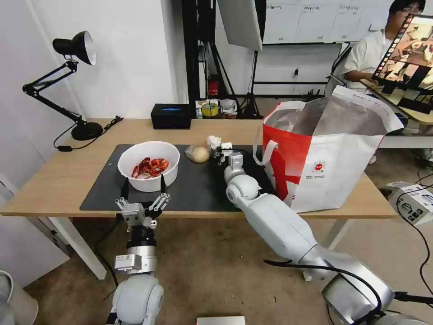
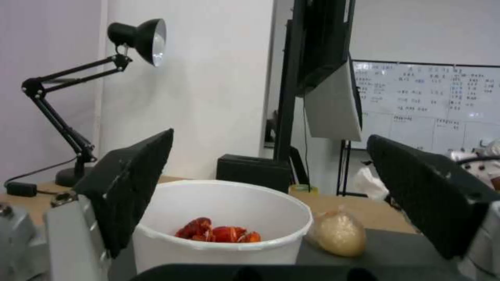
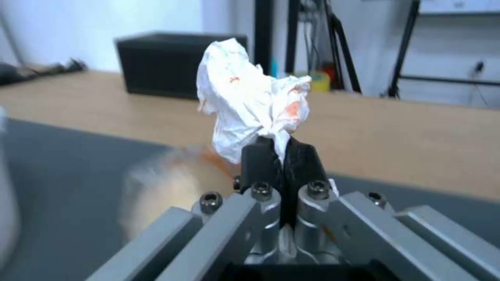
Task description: Pick up the trash from the table and place it into the takeout bag.
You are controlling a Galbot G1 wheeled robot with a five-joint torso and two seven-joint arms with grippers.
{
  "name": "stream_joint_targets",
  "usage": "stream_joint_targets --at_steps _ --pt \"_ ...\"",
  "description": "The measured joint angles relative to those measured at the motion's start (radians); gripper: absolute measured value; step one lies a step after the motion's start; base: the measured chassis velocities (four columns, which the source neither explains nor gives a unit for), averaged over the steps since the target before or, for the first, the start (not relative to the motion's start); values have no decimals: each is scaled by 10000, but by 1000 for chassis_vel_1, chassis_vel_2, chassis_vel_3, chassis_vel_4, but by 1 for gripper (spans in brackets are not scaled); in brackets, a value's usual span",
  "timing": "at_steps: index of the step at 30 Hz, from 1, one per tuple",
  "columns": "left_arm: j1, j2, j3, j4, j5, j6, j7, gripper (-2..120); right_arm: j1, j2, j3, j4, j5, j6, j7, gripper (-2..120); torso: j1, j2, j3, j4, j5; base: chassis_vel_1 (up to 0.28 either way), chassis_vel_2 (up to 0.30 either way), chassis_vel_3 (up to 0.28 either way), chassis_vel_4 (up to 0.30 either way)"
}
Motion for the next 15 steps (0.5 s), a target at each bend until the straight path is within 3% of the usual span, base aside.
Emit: stream_joint_targets --at_steps 15 --pt "-50 150 -12 -75 -89 39 -13 100 746 -959 -370 2329 67 252 -444 0 0 0 0 -1 0 0 0 0 0"
